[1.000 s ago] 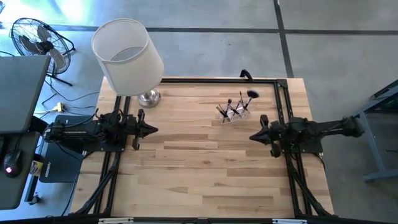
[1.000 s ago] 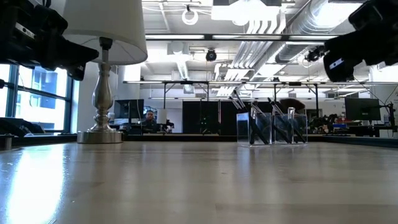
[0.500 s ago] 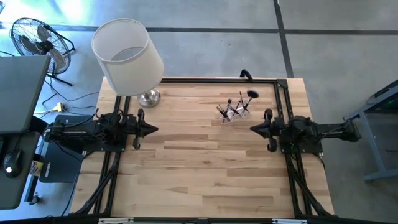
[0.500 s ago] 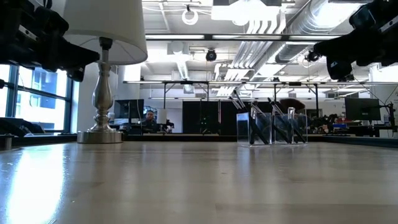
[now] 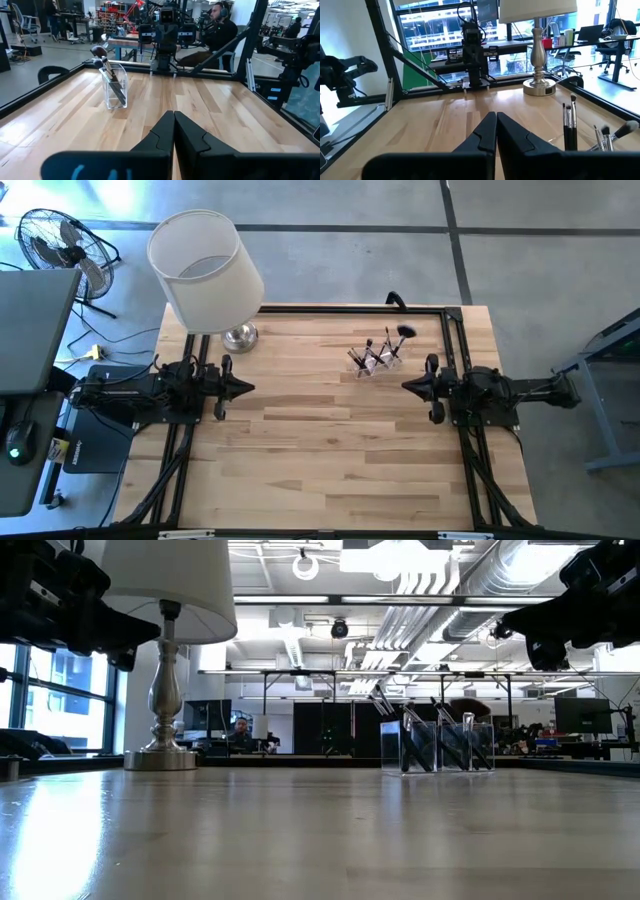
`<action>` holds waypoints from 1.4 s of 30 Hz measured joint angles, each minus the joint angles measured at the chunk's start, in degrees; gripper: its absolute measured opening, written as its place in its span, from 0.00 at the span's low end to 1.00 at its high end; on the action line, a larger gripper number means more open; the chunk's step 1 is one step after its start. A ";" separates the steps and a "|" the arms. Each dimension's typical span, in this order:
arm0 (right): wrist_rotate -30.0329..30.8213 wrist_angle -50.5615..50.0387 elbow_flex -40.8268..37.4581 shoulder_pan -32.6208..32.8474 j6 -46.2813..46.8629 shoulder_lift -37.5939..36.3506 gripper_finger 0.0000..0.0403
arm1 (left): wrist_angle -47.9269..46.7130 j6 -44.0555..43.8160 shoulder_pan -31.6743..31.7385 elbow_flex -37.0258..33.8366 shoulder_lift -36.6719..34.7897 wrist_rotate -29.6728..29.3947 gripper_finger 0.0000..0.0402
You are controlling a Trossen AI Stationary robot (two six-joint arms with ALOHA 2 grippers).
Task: Put items in baskets/containers
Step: Return to Home Position
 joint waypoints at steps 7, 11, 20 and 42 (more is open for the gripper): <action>-0.02 0.00 0.00 0.00 0.00 0.00 0.01 | 0.00 0.00 0.00 0.00 0.00 0.01 0.01; -0.02 0.00 0.00 0.00 -0.01 0.00 0.02 | 0.00 0.00 0.00 0.00 0.00 0.03 0.01; -0.02 0.00 -0.02 0.00 0.00 0.02 0.01 | 0.00 0.00 0.00 0.00 0.00 0.04 0.01; -0.04 0.00 -0.04 0.00 0.00 0.02 0.01 | 0.00 0.00 0.00 0.00 0.00 0.08 0.01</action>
